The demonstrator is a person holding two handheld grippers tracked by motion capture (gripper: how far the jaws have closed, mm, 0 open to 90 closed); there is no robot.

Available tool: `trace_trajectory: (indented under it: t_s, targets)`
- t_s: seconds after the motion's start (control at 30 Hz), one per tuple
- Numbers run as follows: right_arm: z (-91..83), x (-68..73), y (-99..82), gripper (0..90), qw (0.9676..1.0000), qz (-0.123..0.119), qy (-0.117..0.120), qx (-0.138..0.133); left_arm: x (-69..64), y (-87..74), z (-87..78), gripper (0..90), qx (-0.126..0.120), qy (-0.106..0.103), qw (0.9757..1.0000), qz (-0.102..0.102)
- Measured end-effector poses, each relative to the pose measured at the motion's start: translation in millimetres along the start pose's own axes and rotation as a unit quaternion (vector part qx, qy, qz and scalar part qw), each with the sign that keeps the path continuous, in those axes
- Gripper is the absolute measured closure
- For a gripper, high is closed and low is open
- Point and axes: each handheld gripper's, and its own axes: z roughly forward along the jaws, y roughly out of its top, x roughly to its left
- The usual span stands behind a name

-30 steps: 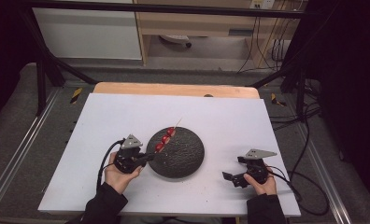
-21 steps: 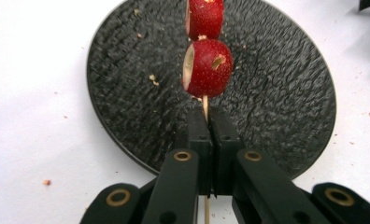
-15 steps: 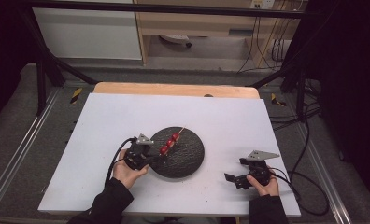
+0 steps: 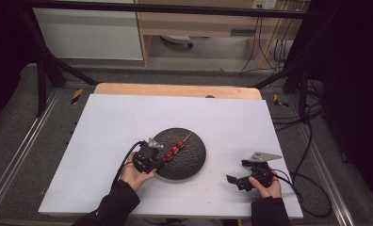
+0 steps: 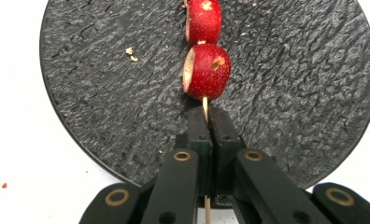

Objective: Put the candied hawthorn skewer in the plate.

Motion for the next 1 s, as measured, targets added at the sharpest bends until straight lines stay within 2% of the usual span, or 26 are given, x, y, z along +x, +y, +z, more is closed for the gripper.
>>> trace_trajectory:
  t_s: [0.27,0.37,0.43,0.6,0.9,1.0]
  targets:
    - [0.2,0.3,-0.2,0.8,1.0000,0.000,-0.002,-0.002,0.8,-2.3,-0.6,87.3,-0.008,0.001,1.0000,0.001]
    - [0.3,0.1,-0.2,0.8,1.0000,0.000,-0.002,0.000,3.5,-5.6,-4.7,81.3,-0.023,-0.005,0.9997,0.004]
    - [0.2,0.2,-0.2,0.8,1.0000,0.000,-0.003,0.000,6.3,-8.4,-9.3,74.4,-0.035,-0.006,0.9993,0.006]
    - [0.3,0.3,-0.2,0.8,1.0000,0.001,-0.004,-0.001,16.9,-17.4,-24.0,55.7,-0.051,-0.023,0.9983,0.016]
    - [0.2,0.6,-0.4,0.8,1.0000,0.004,-0.005,0.001,41.6,-39.6,-49.7,27.3,-0.074,-0.024,0.9969,0.013]
    - [0.1,0.6,-0.5,0.7,1.0000,0.003,-0.005,0.002,50.8,-49.0,-56.2,19.2,-0.083,-0.027,0.9962,0.003]
